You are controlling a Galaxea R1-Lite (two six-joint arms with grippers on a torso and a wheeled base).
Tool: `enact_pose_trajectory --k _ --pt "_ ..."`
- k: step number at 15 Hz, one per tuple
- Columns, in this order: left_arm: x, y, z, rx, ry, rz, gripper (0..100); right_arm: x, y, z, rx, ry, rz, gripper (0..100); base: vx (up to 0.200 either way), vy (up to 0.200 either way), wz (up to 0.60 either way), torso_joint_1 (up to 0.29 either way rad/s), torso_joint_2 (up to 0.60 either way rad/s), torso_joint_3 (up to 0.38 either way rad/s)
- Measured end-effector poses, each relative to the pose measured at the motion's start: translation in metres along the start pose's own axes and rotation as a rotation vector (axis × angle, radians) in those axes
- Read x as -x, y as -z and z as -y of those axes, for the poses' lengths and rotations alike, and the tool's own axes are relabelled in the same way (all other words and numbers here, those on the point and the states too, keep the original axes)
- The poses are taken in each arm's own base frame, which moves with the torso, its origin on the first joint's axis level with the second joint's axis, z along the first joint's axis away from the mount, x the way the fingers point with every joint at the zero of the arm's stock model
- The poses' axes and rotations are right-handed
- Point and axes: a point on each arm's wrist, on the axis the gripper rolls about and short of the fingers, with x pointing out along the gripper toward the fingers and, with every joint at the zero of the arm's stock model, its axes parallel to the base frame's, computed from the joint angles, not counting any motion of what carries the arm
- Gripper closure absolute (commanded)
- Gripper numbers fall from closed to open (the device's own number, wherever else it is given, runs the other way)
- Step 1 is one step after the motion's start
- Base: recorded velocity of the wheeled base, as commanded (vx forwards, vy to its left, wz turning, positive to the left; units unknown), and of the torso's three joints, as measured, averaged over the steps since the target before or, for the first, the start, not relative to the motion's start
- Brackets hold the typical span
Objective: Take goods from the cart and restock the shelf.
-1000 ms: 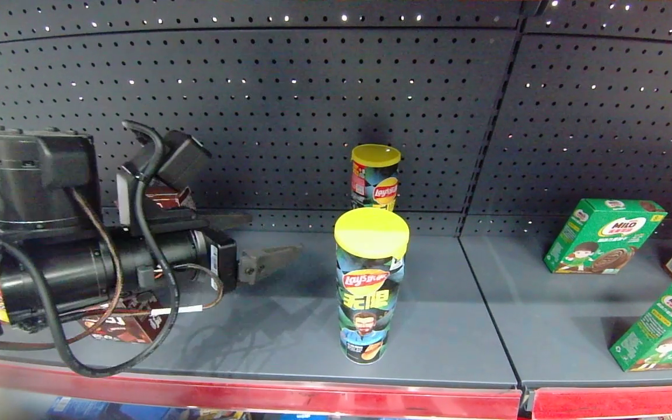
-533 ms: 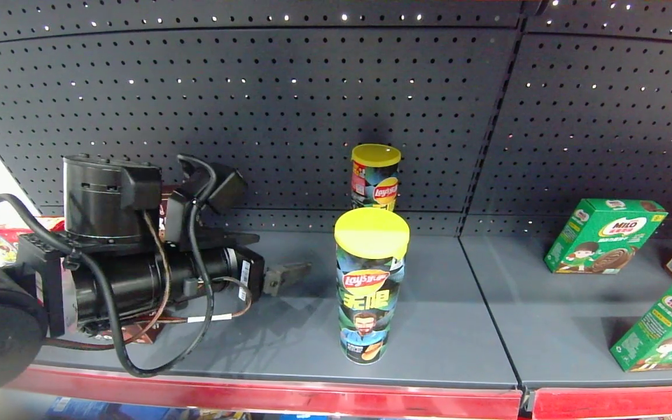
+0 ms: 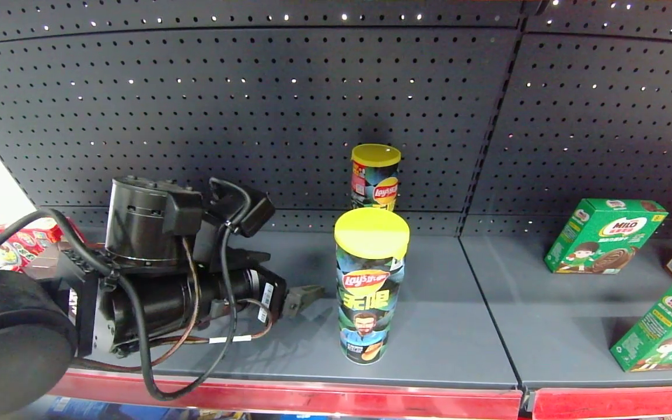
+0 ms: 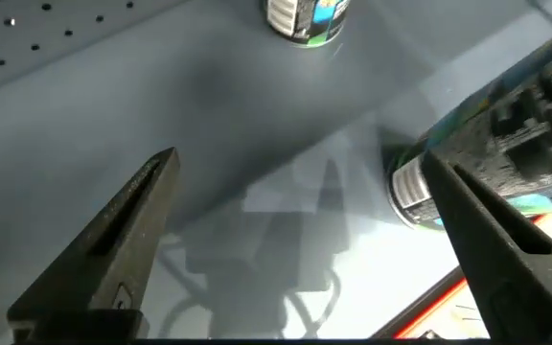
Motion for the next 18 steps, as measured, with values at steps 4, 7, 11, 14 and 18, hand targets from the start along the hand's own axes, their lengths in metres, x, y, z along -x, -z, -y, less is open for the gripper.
enact_pose_trajectory --k 4,7,11,14,18 --pt "-0.001 0.018 0.007 -0.004 0.000 -0.063 0 0.000 0.000 0.000 0.000 0.000 0.000 0 0.000 0.000 0.00 0.000 0.00 0.000" --pt "-0.001 0.026 0.009 -0.006 0.007 -0.090 0 0.000 0.000 0.000 0.000 0.000 0.000 0 0.000 0.000 0.00 0.000 0.00 0.000" --pt "-0.007 0.028 0.010 -0.011 -0.007 -0.103 0 0.000 0.000 0.000 0.000 0.000 0.000 0 0.000 0.000 0.00 0.000 0.00 0.000" --pt "-0.014 0.026 0.013 -0.019 -0.021 -0.099 0 0.000 0.000 0.000 0.000 0.000 0.000 0 0.000 0.000 0.00 0.000 0.00 0.000" --pt "-0.022 0.018 0.017 -0.020 -0.016 -0.082 0 0.000 0.000 0.000 0.000 0.000 0.000 0 0.000 0.000 0.00 0.000 0.00 0.000"
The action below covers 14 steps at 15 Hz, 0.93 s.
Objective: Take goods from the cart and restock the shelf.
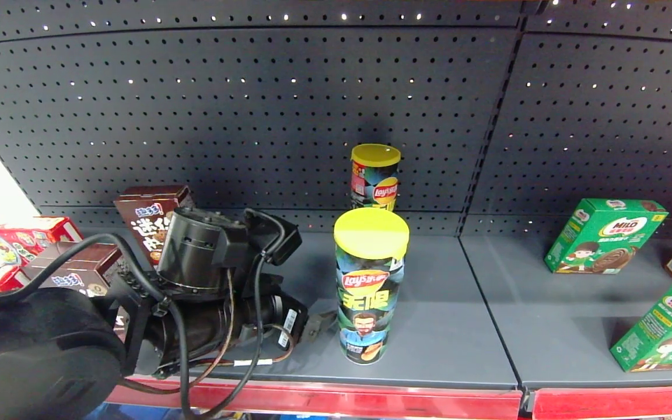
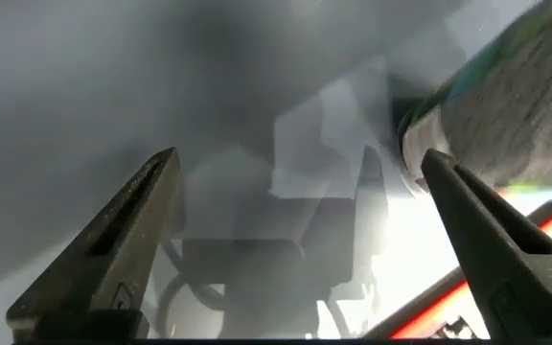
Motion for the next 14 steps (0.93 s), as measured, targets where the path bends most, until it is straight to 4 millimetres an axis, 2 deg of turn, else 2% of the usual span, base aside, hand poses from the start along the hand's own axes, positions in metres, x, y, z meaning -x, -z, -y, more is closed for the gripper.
enact_pose_trajectory --k 11,14 --pt "-0.006 -0.004 0.011 0.005 0.025 0.006 0 0.000 0.000 0.000 0.000 0.000 0.000 0 0.000 0.000 0.00 0.000 0.00 0.000" --pt "-0.004 -0.018 0.006 0.013 0.012 0.088 0 0.000 0.000 0.000 0.000 0.000 0.000 0 0.000 0.000 0.00 0.000 0.00 0.000"
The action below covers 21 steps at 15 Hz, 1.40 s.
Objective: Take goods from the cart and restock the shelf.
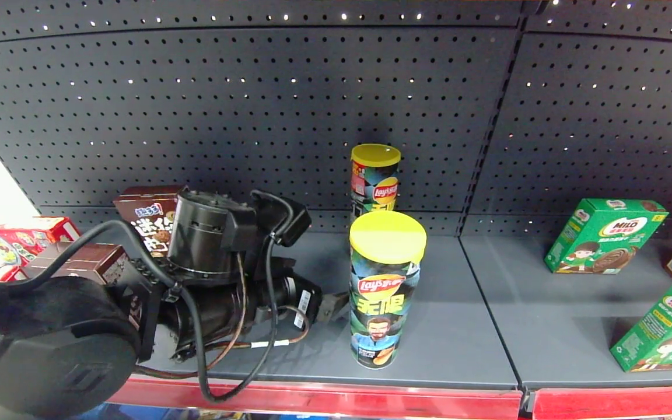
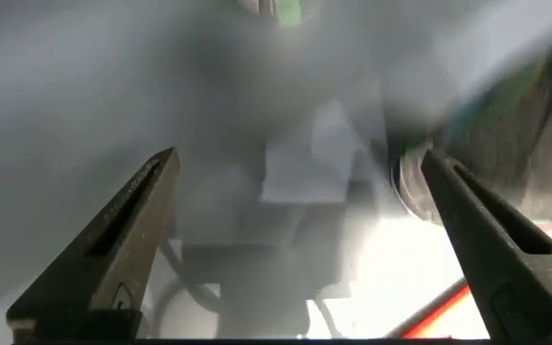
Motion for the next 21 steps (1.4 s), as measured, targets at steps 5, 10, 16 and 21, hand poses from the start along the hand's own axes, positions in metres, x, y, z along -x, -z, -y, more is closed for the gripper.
enact_pose_trajectory --k 5,10,16,21 --pt "0.018 -0.028 -0.010 0.017 -0.016 0.152 0 0.000 0.000 0.000 0.000 0.000 0.000 0 0.000 0.000 0.00 0.000 0.00 0.000" --pt "0.078 -0.036 -0.024 0.035 -0.062 0.204 0 0.000 0.000 0.000 0.000 0.000 0.000 0 0.000 0.000 0.00 0.000 0.00 0.000" --pt "0.199 -0.007 -0.037 0.098 -0.261 0.330 0 0.000 0.000 0.000 0.000 0.000 0.000 0 0.000 0.000 0.00 0.000 0.00 0.000" --pt "0.268 0.077 -0.027 0.150 -0.437 0.478 0 0.000 0.000 0.000 0.000 0.000 0.000 0 0.000 0.000 0.00 0.000 0.00 0.000"
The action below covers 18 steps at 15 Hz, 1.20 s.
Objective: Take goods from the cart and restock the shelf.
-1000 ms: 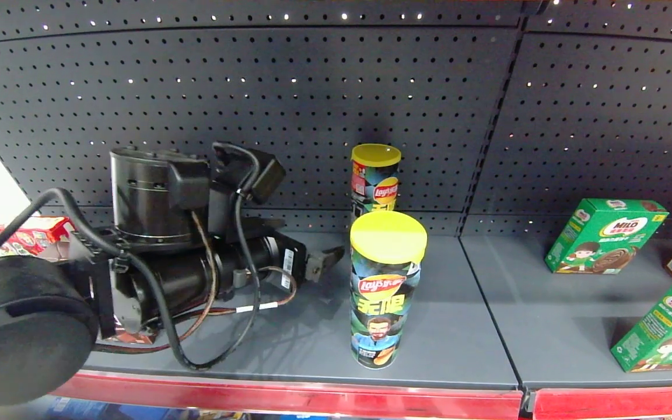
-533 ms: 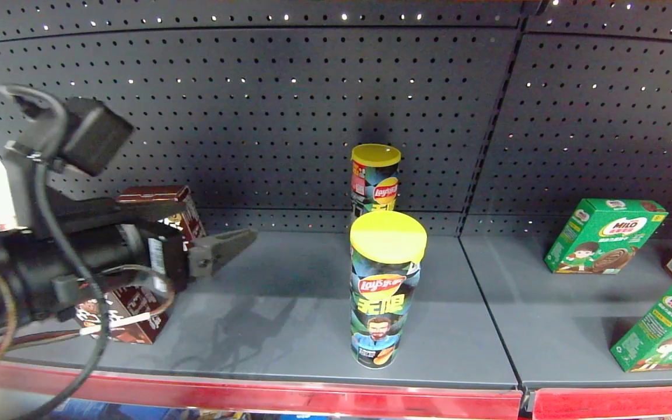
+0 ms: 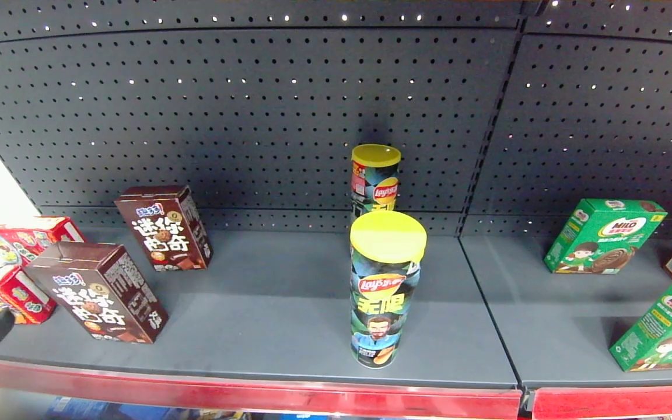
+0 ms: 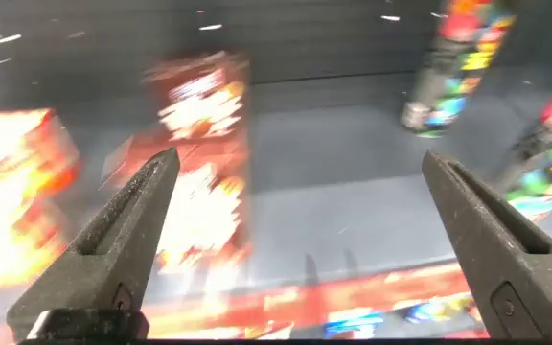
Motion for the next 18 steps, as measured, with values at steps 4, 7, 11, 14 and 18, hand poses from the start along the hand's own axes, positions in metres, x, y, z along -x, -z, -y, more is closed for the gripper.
enact_pose_trajectory --k 4,7,11,14,18 --pt "0.044 0.063 -0.008 0.003 -0.147 0.029 0 0.000 0.000 0.000 0.000 0.000 0.000 0 0.000 0.000 0.00 0.000 0.00 0.000" --pt "0.055 0.098 -0.010 0.004 -0.178 0.002 0 0.000 0.000 0.000 0.000 0.000 0.000 0 0.000 0.000 0.00 0.000 0.00 0.000" --pt "0.059 0.114 -0.006 0.003 -0.183 -0.003 0 0.000 0.000 0.000 0.000 0.000 0.000 0 0.000 0.000 0.00 0.000 0.00 0.000" --pt "0.060 0.135 -0.008 -0.009 -0.232 -0.017 0 0.000 0.000 0.000 0.000 0.000 0.000 0 0.000 0.000 0.00 0.000 0.00 0.000" --pt "0.061 0.140 -0.008 -0.011 -0.229 -0.006 0 0.000 0.000 0.000 0.000 0.000 0.000 0 0.000 0.000 0.00 0.000 0.00 0.000"
